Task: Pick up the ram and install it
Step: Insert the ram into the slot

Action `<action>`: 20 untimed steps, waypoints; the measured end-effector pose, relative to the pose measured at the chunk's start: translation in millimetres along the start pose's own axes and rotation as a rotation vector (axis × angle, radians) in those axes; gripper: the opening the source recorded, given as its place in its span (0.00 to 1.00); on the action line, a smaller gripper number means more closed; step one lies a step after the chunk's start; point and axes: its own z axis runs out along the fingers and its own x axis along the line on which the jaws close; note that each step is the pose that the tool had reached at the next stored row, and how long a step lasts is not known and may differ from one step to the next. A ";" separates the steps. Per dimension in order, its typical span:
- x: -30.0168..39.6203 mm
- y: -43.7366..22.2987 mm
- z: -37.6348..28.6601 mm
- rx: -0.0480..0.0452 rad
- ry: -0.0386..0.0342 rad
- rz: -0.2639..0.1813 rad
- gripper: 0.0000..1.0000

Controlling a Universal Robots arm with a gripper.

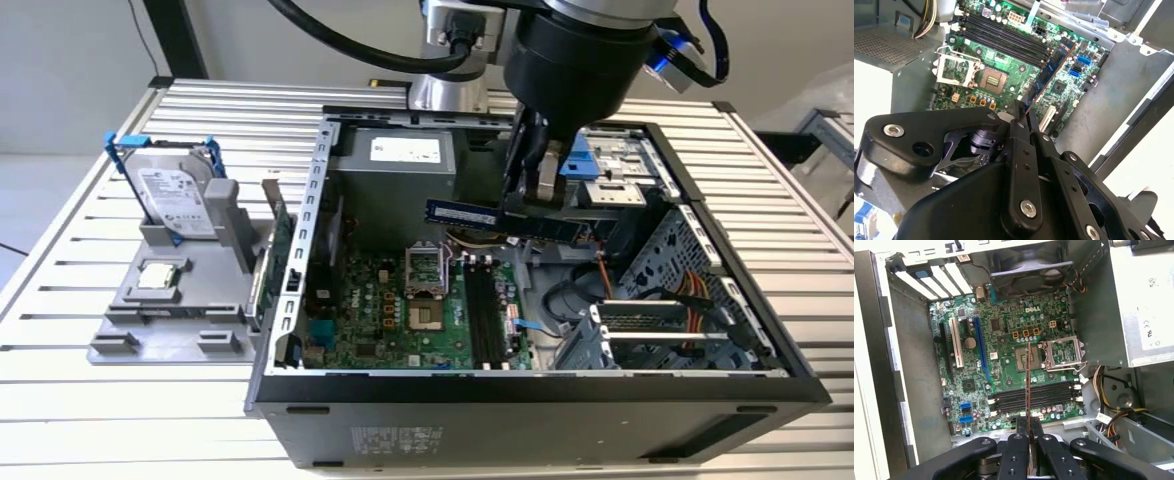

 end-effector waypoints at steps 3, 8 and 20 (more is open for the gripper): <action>0.0 0.0 0.0 0.0001 -0.0007 0.015 0.00; 0.0 0.0 0.1 0.0005 -0.0035 0.069 0.00; 0.0 0.0 0.0 0.0017 -0.0101 0.201 0.00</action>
